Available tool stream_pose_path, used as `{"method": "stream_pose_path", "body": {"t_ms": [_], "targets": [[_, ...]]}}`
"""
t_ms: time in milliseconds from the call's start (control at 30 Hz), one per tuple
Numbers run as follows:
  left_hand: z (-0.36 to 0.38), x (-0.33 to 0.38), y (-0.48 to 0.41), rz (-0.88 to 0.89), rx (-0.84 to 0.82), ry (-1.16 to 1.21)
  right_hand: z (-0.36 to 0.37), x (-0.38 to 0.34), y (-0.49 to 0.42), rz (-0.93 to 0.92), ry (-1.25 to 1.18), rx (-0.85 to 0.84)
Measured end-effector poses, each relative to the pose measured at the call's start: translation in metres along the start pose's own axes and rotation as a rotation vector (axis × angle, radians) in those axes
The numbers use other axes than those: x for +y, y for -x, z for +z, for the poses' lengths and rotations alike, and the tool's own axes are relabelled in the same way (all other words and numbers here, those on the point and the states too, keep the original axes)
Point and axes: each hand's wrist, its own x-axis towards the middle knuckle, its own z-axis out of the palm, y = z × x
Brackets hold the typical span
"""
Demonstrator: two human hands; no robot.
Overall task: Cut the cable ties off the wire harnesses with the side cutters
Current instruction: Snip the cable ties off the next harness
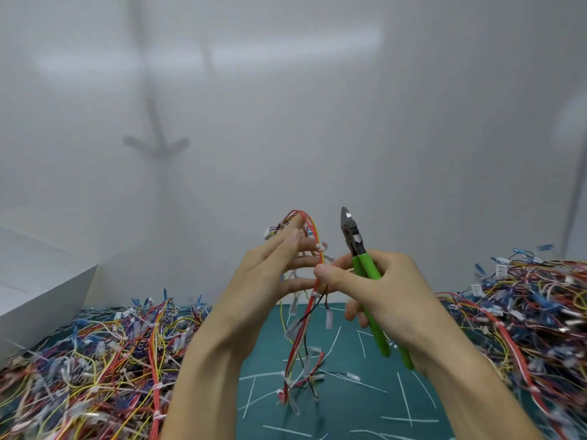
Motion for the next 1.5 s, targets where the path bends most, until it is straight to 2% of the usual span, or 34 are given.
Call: {"method": "stream_pose_path", "body": {"t_ms": [167,267,400,500,700,833,900,1067,1267,1500], "targets": [[0.011,0.003,-0.002,-0.022,-0.084,0.067,0.001,0.003,-0.002,-0.028,-0.005,0.112],[0.011,0.004,-0.001,0.054,-0.023,0.062,0.001,0.003,-0.004,-0.054,-0.066,0.194],[0.005,0.007,0.003,0.103,0.063,-0.108,-0.005,0.002,-0.006,-0.052,-0.206,0.271],[0.001,0.008,0.008,-0.023,-0.022,-0.198,-0.011,0.002,-0.007,-0.04,-0.26,0.298],[-0.012,0.001,0.011,-0.365,-0.331,-0.469,-0.018,0.005,-0.008,-0.058,-0.335,0.369],[-0.016,-0.018,0.008,-0.448,-0.293,-0.834,-0.021,0.005,-0.009,-0.069,-0.379,0.391],[-0.015,-0.024,0.005,-0.442,-0.271,-0.921,-0.022,0.005,-0.009,-0.07,-0.392,0.391],[-0.01,-0.03,0.002,-0.422,-0.321,-0.839,-0.023,0.006,-0.01,-0.05,-0.431,0.372],[-0.008,-0.022,0.003,-0.281,-0.47,-0.47,-0.024,0.008,-0.012,-0.044,-0.47,0.378],[-0.011,-0.02,0.006,-0.174,-0.57,-0.309,-0.026,0.015,-0.016,-0.011,-0.516,0.412]]}}
